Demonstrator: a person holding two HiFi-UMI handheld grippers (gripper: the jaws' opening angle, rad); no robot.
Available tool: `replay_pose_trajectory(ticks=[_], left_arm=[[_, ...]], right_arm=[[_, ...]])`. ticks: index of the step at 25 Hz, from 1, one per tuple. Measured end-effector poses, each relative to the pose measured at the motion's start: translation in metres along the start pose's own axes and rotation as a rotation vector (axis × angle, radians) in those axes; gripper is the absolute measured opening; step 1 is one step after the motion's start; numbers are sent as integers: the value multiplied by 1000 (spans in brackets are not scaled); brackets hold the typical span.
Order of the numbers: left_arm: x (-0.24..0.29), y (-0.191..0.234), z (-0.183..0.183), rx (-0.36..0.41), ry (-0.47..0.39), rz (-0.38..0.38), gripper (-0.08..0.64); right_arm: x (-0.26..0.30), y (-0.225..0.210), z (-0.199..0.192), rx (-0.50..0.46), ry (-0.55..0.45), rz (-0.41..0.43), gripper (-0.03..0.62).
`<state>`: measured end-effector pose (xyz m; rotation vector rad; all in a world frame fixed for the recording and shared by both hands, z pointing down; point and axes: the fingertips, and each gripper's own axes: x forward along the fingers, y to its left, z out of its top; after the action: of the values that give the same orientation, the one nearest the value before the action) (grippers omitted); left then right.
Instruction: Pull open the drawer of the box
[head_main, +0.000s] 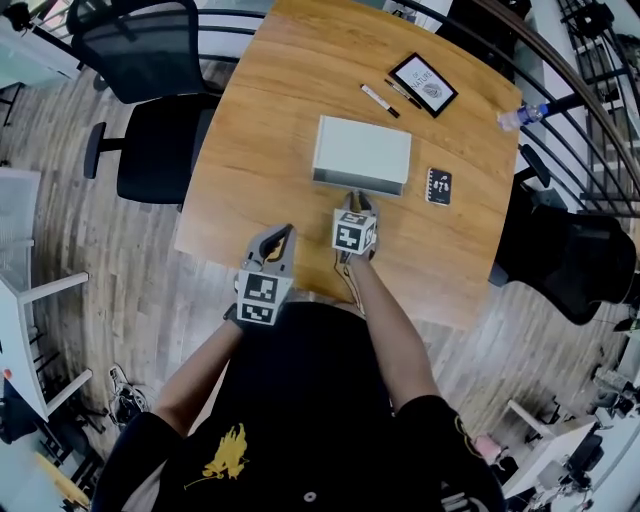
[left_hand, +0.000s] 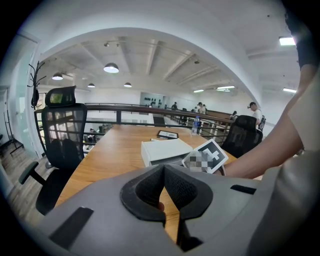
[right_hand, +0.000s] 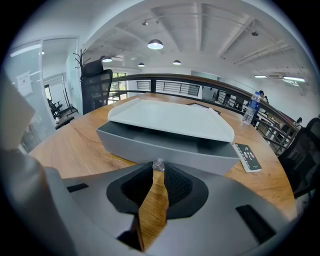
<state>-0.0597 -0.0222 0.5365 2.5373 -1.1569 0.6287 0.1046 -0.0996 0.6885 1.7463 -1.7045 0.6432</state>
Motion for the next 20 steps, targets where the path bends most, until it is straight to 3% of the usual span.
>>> replay_pose_trajectory(ticks=[20], left_arm=[[4,-10,-2,2,5,-16,9]], right_arm=[[-4,0,-8,-15,11,15,67]])
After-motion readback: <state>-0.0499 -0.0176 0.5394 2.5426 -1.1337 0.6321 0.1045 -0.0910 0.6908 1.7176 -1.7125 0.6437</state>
